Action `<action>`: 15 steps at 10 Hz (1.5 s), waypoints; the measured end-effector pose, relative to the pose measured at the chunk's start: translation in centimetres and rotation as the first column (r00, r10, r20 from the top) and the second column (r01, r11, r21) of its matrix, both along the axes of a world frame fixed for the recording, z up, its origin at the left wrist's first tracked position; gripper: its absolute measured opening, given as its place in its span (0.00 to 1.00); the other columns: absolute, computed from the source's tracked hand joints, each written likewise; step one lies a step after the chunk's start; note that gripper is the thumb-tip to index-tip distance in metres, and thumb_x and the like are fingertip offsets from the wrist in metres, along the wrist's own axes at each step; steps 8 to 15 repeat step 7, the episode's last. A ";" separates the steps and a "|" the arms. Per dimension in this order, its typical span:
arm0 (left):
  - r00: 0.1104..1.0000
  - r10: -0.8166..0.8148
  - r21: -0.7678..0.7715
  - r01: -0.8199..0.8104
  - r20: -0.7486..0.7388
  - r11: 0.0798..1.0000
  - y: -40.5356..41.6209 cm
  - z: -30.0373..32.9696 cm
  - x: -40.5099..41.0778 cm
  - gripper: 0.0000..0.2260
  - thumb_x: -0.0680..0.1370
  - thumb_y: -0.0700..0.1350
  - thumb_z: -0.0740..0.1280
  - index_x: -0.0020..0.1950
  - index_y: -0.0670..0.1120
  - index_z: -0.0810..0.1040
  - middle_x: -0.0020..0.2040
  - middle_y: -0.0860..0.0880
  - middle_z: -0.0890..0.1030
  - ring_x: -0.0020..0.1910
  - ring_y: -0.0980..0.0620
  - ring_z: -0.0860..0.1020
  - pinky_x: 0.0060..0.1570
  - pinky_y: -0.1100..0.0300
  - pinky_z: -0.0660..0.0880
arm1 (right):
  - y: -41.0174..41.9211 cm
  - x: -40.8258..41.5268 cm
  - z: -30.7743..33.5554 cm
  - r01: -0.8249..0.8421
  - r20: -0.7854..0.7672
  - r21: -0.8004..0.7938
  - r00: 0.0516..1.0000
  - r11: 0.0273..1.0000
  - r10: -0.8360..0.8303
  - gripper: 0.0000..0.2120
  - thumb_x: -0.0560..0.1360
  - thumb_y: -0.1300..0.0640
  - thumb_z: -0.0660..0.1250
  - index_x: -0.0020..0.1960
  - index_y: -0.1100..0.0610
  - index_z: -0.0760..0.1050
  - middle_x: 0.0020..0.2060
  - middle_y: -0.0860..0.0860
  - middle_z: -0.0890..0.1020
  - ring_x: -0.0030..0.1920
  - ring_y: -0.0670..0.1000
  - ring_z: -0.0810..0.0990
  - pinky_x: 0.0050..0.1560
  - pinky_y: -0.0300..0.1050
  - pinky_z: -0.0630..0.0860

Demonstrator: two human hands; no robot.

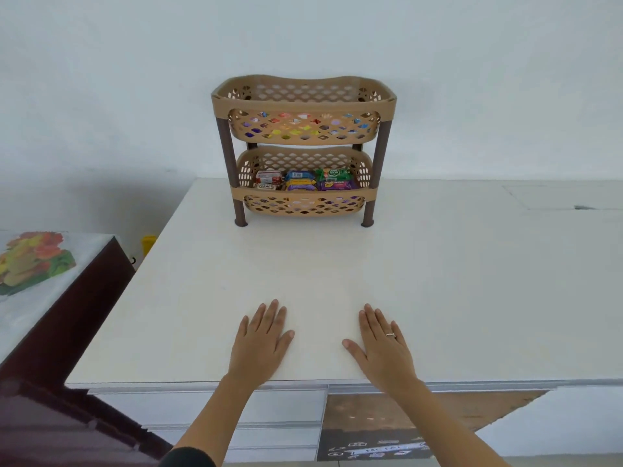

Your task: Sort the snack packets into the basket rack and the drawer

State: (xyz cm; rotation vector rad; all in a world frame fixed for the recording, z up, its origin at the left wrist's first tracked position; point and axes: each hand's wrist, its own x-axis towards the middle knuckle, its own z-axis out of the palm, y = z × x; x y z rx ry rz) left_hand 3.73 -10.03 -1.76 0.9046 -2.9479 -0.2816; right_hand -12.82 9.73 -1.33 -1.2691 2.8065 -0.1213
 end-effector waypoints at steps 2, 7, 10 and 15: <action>0.998 0.036 -0.023 -0.037 -0.057 0.999 -0.9 -0.9 -1.1 0.36 0.76 0.65 0.32 0.76 0.51 0.60 0.77 0.53 0.56 0.76 0.49 0.57 0.71 0.48 0.56 | 1.6 -4.2 0.0 0.015 -0.003 -0.005 1.000 1.000 -0.015 0.51 0.64 0.28 0.21 0.78 0.56 0.44 0.77 0.50 0.44 0.77 0.51 0.46 0.74 0.49 0.43; 0.997 0.060 -0.043 -0.062 -0.052 0.997 -2.6 -0.2 -3.0 0.39 0.73 0.69 0.30 0.78 0.48 0.45 0.77 0.53 0.41 0.77 0.49 0.44 0.73 0.52 0.40 | 1.5 -8.1 -0.1 0.082 -0.019 -0.086 0.996 0.993 -0.084 0.46 0.72 0.29 0.30 0.77 0.60 0.47 0.76 0.53 0.45 0.77 0.55 0.50 0.74 0.54 0.52; 0.997 0.060 -0.043 -0.062 -0.052 0.997 -2.6 -0.2 -3.0 0.39 0.73 0.69 0.30 0.78 0.48 0.45 0.77 0.53 0.41 0.77 0.49 0.44 0.73 0.52 0.40 | 1.5 -8.1 -0.1 0.082 -0.019 -0.086 0.996 0.993 -0.084 0.46 0.72 0.29 0.30 0.77 0.60 0.47 0.76 0.53 0.45 0.77 0.55 0.50 0.74 0.54 0.52; 0.997 0.060 -0.043 -0.062 -0.052 0.997 -2.6 -0.2 -3.0 0.39 0.73 0.69 0.30 0.78 0.48 0.45 0.77 0.53 0.41 0.77 0.49 0.44 0.73 0.52 0.40 | 1.5 -8.1 -0.1 0.082 -0.019 -0.086 0.996 0.993 -0.084 0.46 0.72 0.29 0.30 0.77 0.60 0.47 0.76 0.53 0.45 0.77 0.55 0.50 0.74 0.54 0.52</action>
